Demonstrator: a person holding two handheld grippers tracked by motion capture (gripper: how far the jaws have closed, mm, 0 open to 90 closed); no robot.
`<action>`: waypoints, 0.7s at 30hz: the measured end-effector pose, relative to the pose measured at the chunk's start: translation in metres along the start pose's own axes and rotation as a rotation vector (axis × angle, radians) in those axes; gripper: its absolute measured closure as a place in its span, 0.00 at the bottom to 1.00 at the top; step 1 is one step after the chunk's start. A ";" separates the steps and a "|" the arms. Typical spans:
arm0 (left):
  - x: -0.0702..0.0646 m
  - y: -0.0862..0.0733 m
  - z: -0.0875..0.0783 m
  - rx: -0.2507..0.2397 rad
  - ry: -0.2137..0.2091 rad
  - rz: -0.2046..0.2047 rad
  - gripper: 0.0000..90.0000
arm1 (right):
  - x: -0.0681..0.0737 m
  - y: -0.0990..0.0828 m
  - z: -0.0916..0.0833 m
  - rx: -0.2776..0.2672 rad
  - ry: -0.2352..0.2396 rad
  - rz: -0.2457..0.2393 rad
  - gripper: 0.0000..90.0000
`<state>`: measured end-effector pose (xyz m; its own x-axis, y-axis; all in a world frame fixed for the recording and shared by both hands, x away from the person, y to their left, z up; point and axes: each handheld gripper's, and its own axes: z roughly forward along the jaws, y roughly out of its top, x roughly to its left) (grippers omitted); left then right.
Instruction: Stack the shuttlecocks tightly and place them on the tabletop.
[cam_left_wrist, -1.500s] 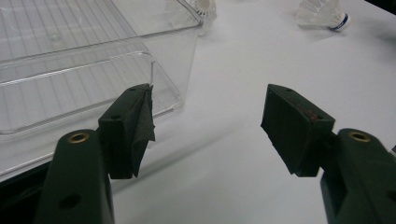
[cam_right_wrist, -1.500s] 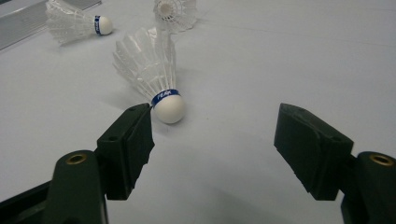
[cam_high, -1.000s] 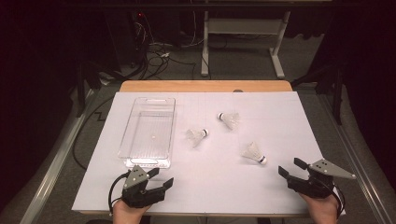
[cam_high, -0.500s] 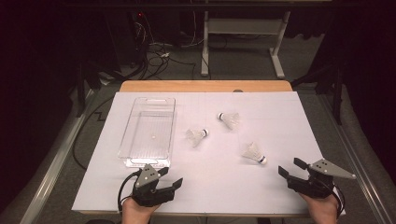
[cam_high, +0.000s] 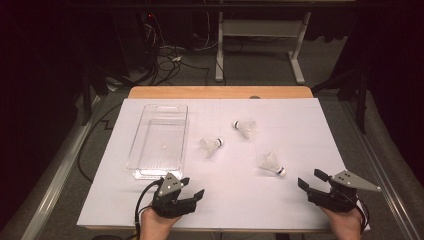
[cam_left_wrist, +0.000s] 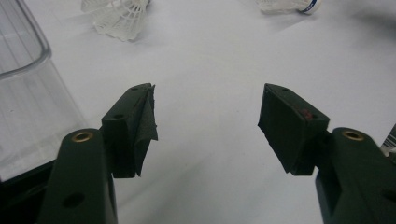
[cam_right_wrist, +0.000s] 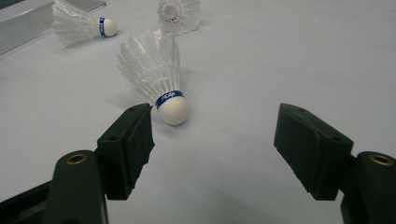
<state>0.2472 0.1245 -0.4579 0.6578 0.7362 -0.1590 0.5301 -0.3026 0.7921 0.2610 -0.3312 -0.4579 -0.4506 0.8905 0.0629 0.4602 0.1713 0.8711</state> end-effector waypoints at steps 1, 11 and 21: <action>-0.001 0.002 0.003 0.009 -0.002 -0.002 0.41 | 0.000 0.000 0.000 0.000 0.001 0.000 0.32; -0.002 0.018 0.014 0.076 -0.044 -0.038 0.43 | 0.000 0.000 0.000 -0.001 0.002 0.005 0.32; -0.005 0.029 0.023 0.135 -0.038 -0.030 0.41 | 0.000 0.000 0.000 -0.003 0.005 -0.002 0.32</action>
<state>0.2714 0.0984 -0.4474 0.6592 0.7234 -0.2053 0.6152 -0.3618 0.7005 0.2611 -0.3310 -0.4576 -0.4554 0.8880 0.0632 0.4566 0.1720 0.8729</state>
